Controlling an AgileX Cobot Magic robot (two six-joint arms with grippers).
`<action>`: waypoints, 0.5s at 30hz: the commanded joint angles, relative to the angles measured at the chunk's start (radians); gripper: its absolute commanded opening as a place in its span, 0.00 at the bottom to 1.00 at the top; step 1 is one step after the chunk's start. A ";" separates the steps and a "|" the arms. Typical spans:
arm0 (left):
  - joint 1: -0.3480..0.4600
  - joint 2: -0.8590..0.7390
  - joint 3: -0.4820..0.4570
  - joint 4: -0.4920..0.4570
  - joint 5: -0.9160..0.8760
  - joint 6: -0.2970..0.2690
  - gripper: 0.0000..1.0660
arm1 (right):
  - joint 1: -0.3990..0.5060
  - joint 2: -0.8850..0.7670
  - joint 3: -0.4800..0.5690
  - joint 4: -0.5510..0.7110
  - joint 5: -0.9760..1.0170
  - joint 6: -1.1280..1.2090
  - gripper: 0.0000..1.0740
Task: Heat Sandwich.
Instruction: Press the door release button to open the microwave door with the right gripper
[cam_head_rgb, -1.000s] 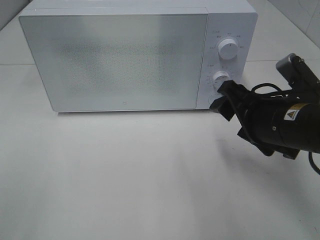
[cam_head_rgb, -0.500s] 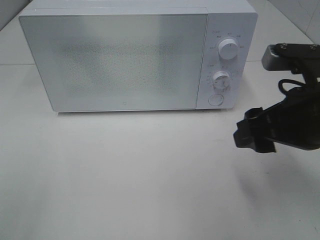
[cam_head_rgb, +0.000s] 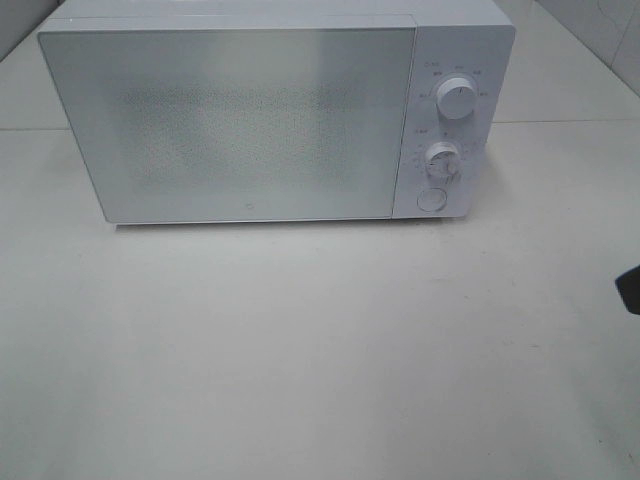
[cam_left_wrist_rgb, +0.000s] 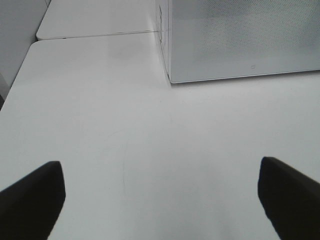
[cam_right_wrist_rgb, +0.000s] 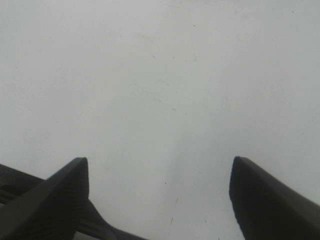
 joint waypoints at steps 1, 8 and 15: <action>-0.010 -0.027 0.001 -0.002 -0.005 -0.006 0.97 | -0.007 -0.070 -0.005 -0.008 0.082 -0.014 0.71; -0.010 -0.027 0.001 -0.002 -0.005 -0.006 0.97 | -0.007 -0.287 -0.005 0.007 0.253 -0.020 0.71; -0.010 -0.027 0.001 -0.002 -0.005 -0.006 0.97 | -0.026 -0.489 -0.004 0.013 0.314 -0.033 0.71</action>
